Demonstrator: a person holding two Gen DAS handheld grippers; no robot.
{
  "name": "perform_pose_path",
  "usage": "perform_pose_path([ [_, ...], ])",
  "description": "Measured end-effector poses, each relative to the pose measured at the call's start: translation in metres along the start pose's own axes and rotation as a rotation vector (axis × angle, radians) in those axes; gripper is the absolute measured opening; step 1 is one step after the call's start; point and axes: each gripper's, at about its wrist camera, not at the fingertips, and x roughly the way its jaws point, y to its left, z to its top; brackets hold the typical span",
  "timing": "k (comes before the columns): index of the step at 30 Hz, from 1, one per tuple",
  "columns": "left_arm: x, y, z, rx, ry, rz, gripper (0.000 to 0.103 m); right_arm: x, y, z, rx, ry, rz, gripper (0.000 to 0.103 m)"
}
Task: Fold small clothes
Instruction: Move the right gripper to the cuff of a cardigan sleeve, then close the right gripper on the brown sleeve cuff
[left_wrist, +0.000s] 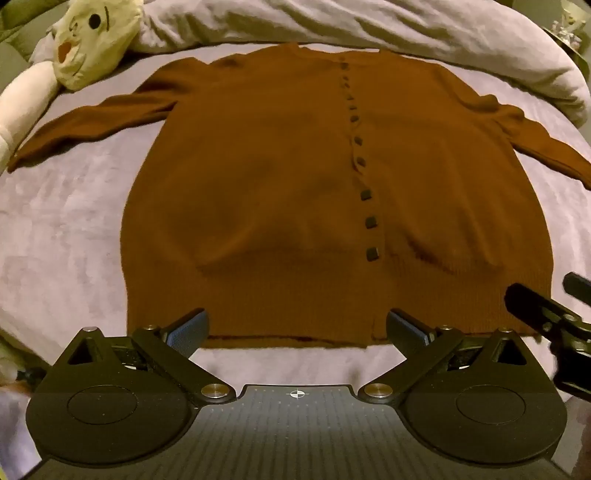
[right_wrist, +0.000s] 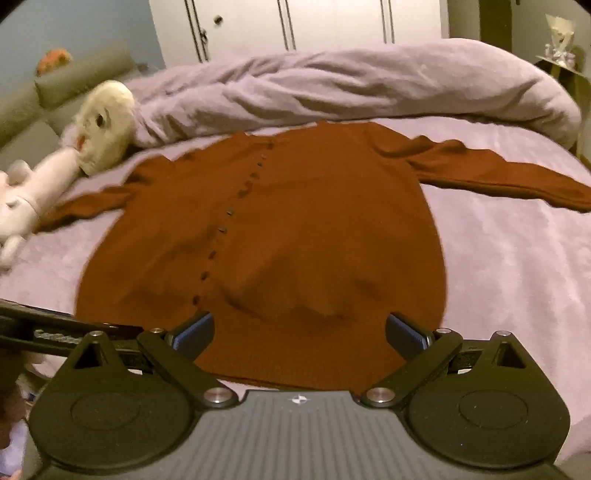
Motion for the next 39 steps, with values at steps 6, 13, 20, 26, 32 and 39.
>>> perform_pose_path([
  [6,0.010,0.002,0.014,-0.039,0.025,0.004,0.103,0.013,-0.076,0.016,0.235,0.004,0.123,0.099],
  [13,0.043,0.015,0.054,-0.099,0.012,0.086,0.103,0.007,-0.249,0.051,0.675,-0.268,-0.074,0.099],
  [20,0.072,0.013,0.078,-0.122,0.033,0.156,0.103,0.020,-0.381,0.061,0.964,-0.379,-0.208,0.065],
  [26,0.097,0.016,0.078,-0.155,0.091,0.114,0.103,0.037,-0.426,0.055,1.095,-0.381,-0.223,0.046],
  [32,0.106,0.027,0.070,-0.228,0.141,0.039,0.103,0.051,-0.436,0.062,1.098,-0.398,-0.259,0.025],
  [39,0.108,0.035,0.074,-0.271,0.141,-0.033,0.103,0.045,-0.435,0.074,1.038,-0.378,-0.309,0.006],
])
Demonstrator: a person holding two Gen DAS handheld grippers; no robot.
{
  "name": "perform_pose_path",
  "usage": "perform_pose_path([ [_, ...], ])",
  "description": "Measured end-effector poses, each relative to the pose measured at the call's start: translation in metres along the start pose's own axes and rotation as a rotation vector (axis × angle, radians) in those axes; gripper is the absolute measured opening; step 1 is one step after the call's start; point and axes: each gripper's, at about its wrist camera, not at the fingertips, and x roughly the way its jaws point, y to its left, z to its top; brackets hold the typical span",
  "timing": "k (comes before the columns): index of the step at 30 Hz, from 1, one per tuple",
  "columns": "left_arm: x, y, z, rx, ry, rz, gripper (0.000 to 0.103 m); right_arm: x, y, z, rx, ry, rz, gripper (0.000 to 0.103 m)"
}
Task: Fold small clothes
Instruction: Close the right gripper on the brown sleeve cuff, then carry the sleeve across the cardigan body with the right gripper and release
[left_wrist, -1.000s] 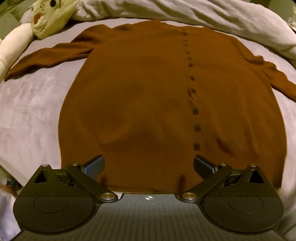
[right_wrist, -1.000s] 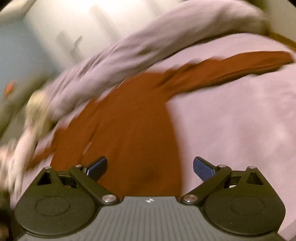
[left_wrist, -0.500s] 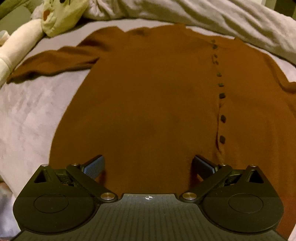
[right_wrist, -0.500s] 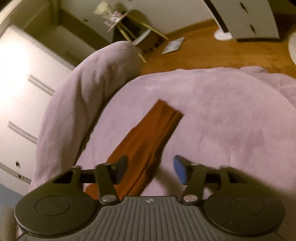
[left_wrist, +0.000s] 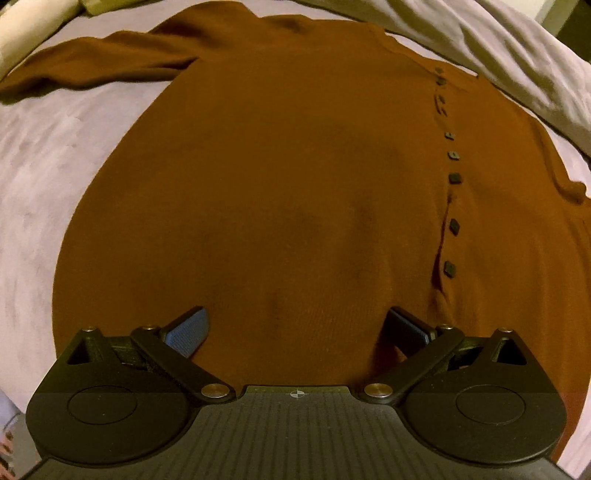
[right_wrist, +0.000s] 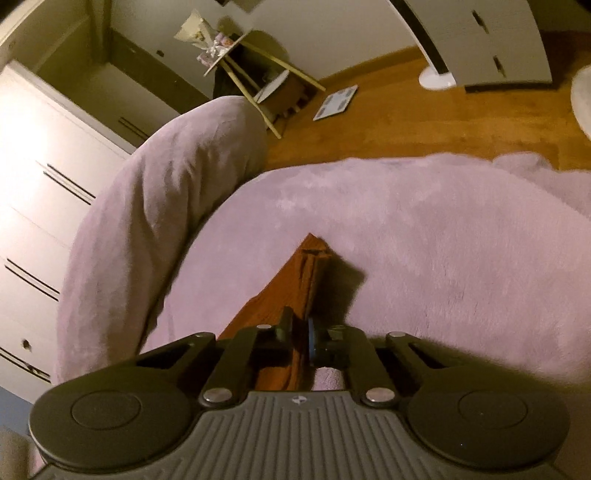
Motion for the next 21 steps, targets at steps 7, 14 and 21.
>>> perform_pose_path([
  [7,-0.002,0.010,0.005,0.000,-0.002,-0.004,0.103,-0.028,0.077,-0.028,-0.277,-0.030,0.081,0.006],
  [14,-0.013,0.023,0.014,-0.009,-0.008,-0.024,0.103,-0.058,0.188,-0.147,-0.638,0.071,0.342,0.006],
  [21,-0.034,0.024,0.024,0.025,-0.086,-0.055,0.103,-0.046,0.215,-0.281,-0.841,0.192,0.353,0.017],
])
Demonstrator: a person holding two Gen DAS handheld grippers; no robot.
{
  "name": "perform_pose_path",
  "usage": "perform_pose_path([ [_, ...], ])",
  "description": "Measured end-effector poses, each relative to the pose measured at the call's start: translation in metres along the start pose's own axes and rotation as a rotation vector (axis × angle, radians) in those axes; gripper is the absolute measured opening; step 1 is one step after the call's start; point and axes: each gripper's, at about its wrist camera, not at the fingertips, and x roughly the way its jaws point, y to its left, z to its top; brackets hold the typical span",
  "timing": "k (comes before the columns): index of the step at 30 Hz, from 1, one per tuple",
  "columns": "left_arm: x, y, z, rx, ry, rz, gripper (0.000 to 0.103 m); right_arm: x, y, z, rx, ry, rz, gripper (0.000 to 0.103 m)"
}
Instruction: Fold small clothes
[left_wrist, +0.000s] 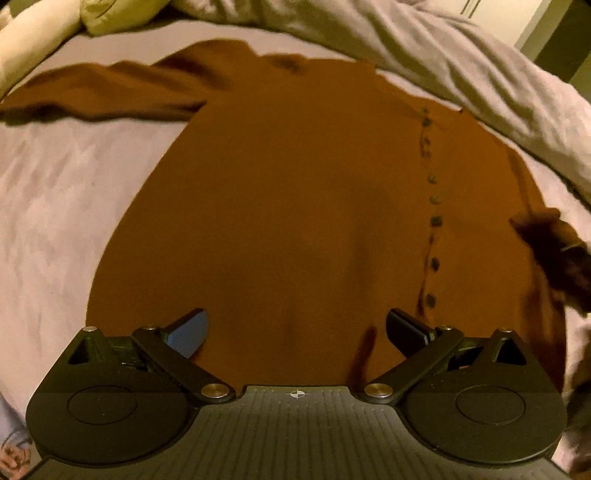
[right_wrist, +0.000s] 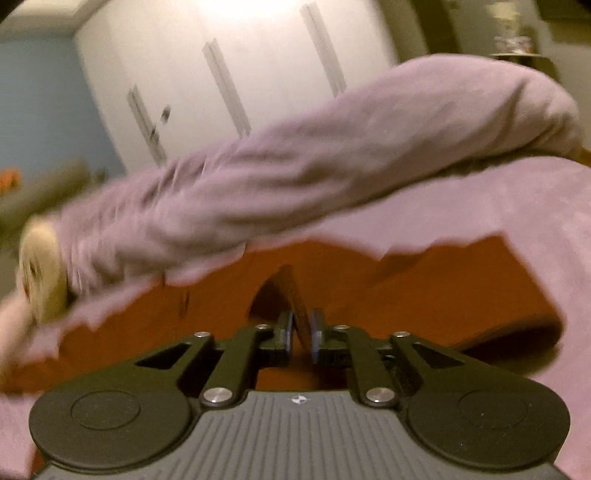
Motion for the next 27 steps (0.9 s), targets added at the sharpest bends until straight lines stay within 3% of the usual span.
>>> perform_pose_path([
  [1,-0.001,-0.004,0.003,0.011,-0.005,-0.013,0.103,0.006,0.005,-0.010,-0.032,0.038,-0.004,0.024],
  [3,-0.003,-0.017,0.008,0.043,-0.020,-0.041,0.103,0.018,0.003,-0.028,-0.023,0.103,0.003,0.026],
  [5,-0.003,-0.034,0.013,0.079,-0.037,-0.089,0.103,0.008,-0.001,-0.035,-0.001,0.081,0.029,0.026],
  [8,0.003,-0.073,0.022,0.106,-0.030,-0.227,0.103,-0.022,-0.026,-0.030,0.169,0.047,0.080,0.034],
  [10,0.017,-0.107,0.030,0.128,-0.005,-0.355,0.103,-0.041,-0.039,-0.037,0.188,0.023,0.052,0.034],
  [12,0.035,-0.141,0.035,0.143,0.026,-0.428,0.103,-0.058,-0.048,-0.047,0.171,0.022,0.018,0.034],
  [17,0.071,-0.193,0.038,0.174,0.085,-0.468,0.102,-0.078,-0.069,-0.072,0.137,0.044,-0.047,0.034],
  [20,0.077,-0.205,0.036,0.146,0.101,-0.479,0.083,-0.084,-0.072,-0.073,0.122,0.033,-0.065,0.034],
  [22,0.080,-0.205,0.038,0.122,0.104,-0.509,0.076,-0.083,-0.071,-0.071,0.107,0.028,-0.073,0.034],
  [24,0.090,-0.211,0.048,0.091,0.129,-0.540,0.055,-0.080,-0.071,-0.072,0.111,0.027,-0.072,0.035],
  [27,0.104,-0.205,0.055,0.015,0.174,-0.567,0.042,-0.081,-0.073,-0.077,0.132,0.021,-0.069,0.036],
])
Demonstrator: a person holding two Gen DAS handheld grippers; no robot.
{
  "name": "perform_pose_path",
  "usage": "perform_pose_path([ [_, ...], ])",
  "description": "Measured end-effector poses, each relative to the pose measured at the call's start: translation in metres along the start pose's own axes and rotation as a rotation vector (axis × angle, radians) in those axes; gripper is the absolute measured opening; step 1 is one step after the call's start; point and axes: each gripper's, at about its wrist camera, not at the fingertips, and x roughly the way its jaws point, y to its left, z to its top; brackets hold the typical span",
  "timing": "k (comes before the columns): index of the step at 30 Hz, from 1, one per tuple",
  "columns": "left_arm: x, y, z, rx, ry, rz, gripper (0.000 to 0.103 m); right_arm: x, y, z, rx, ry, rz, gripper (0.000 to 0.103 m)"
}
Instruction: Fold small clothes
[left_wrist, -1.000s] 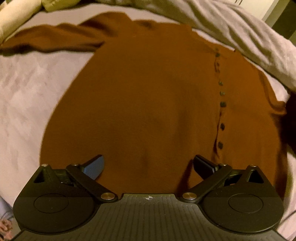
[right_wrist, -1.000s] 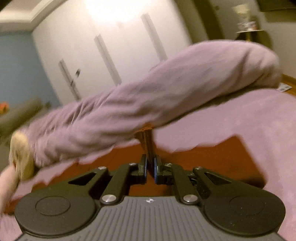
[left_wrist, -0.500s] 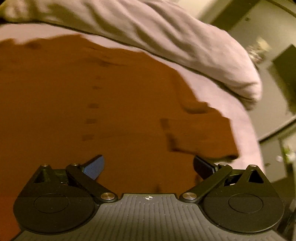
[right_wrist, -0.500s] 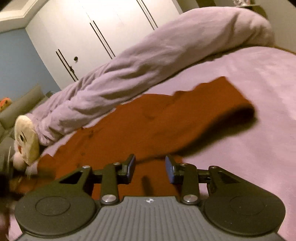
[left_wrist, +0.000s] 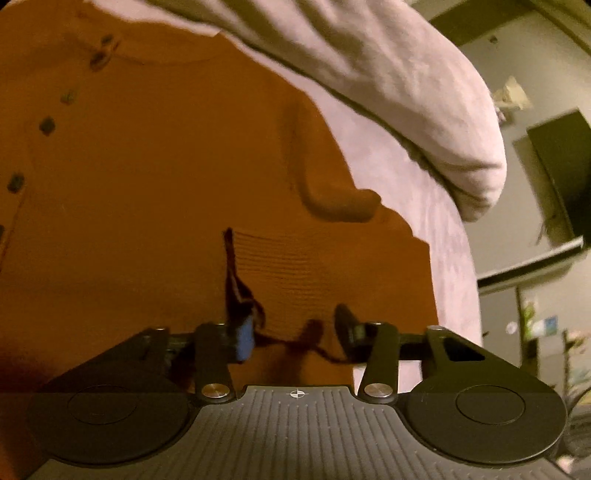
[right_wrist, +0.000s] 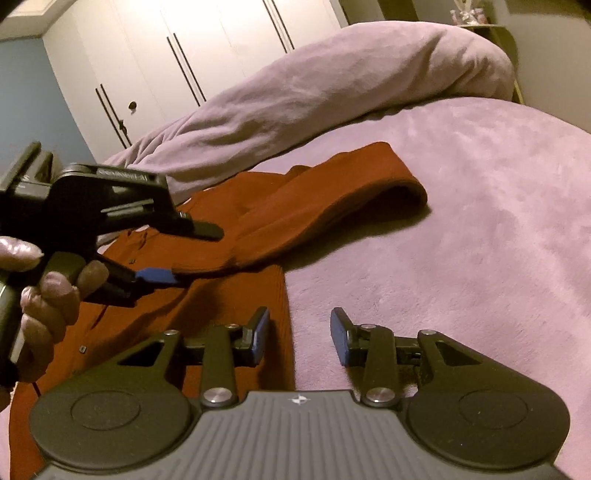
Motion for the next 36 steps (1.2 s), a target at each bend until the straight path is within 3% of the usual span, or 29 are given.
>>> perform_pose_path([
  [1,0.003,0.004,0.002,-0.028,0.007,-0.011,0.040,0.000,0.000,-0.001,0.004,-0.002,0.000,0.038],
  [2,0.004,0.005,0.005,-0.040,0.009,-0.017,0.031,0.002,0.001,0.001,0.006,-0.002,0.000,0.039],
  [3,0.005,0.005,0.006,-0.041,0.005,-0.021,0.009,0.003,0.003,0.001,0.005,-0.002,-0.001,0.039],
  [8,-0.014,0.000,0.015,0.023,-0.031,-0.037,0.009,-0.002,0.002,0.005,0.013,0.001,0.001,0.039],
  [12,-0.050,0.004,0.031,0.097,-0.112,0.005,0.009,-0.006,0.000,0.017,0.040,-0.013,0.008,0.039],
  [16,-0.093,0.032,0.046,0.182,-0.222,0.156,0.009,-0.002,0.008,0.026,0.064,-0.009,0.047,0.039],
  [22,-0.134,0.098,0.058,0.156,-0.310,0.364,0.009,0.026,0.027,0.036,0.121,0.039,0.139,0.039],
  [25,-0.133,0.118,0.055,0.133,-0.294,0.383,0.010,0.044,0.030,0.041,0.205,0.062,0.165,0.040],
  [26,-0.128,0.121,0.055,0.117,-0.243,0.414,0.010,0.049,0.031,0.043,0.237,0.064,0.171,0.039],
  [29,-0.114,0.128,0.052,0.114,-0.214,0.396,0.025,0.066,0.028,0.046,0.327,0.072,0.173,0.040],
  [31,-0.109,0.132,0.052,0.102,-0.228,0.357,0.025,0.075,0.026,0.046,0.366,0.082,0.162,0.040],
  [32,-0.109,0.135,0.054,0.091,-0.233,0.338,0.025,0.078,0.025,0.046,0.384,0.086,0.157,0.040],
  [35,-0.109,0.141,0.061,0.041,-0.243,0.287,0.009,0.084,0.023,0.046,0.418,0.079,0.151,0.040],
  [36,-0.108,0.141,0.063,0.028,-0.244,0.275,0.009,0.086,0.022,0.047,0.428,0.075,0.149,0.040],
])
